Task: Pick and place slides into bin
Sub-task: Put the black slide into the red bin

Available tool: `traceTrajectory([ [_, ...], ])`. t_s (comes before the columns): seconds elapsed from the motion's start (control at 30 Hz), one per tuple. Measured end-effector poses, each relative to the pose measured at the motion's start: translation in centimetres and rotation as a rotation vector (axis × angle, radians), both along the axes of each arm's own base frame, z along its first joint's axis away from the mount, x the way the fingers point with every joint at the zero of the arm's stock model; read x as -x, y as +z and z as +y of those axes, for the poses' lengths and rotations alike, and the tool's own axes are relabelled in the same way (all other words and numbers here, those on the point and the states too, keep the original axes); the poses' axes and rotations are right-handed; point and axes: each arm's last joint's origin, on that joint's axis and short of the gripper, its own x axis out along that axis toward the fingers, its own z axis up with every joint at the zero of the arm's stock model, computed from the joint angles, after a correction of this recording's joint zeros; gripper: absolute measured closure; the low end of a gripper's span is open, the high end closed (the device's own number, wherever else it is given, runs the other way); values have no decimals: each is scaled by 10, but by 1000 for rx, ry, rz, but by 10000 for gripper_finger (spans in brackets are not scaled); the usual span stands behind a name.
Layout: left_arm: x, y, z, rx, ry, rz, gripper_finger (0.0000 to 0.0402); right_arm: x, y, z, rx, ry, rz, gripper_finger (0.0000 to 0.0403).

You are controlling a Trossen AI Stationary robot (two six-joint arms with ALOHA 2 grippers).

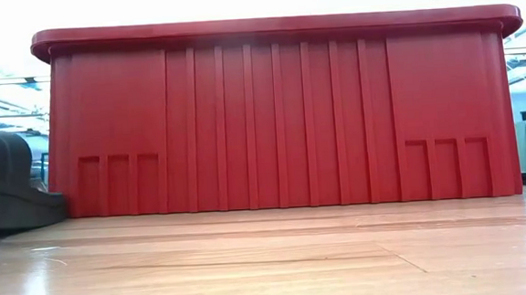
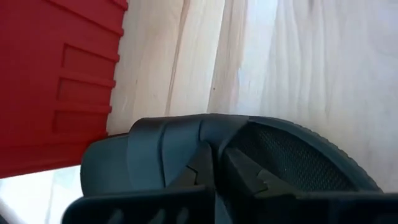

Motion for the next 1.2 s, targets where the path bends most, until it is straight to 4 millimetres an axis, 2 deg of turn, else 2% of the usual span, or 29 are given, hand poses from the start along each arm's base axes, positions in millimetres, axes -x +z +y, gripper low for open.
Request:
traceTrajectory([
  [0.2, -2, 12, -9, 32, -34, -33, 398, 0, 1, 0, -4, 0, -7, 250],
  [0.63, -3, 61, -35, 58, -183, -198, 397, 1, 4, 0, -15, 0, -23, 250],
  [0.87, -2, 95, -47, 28, -293, -307, 399, 13, 23, -8, -88, -3, -38, 250],
  [1.2, 0, 140, -44, -73, -414, -346, 398, 32, 50, -24, -67, -64, -129, 250],
])
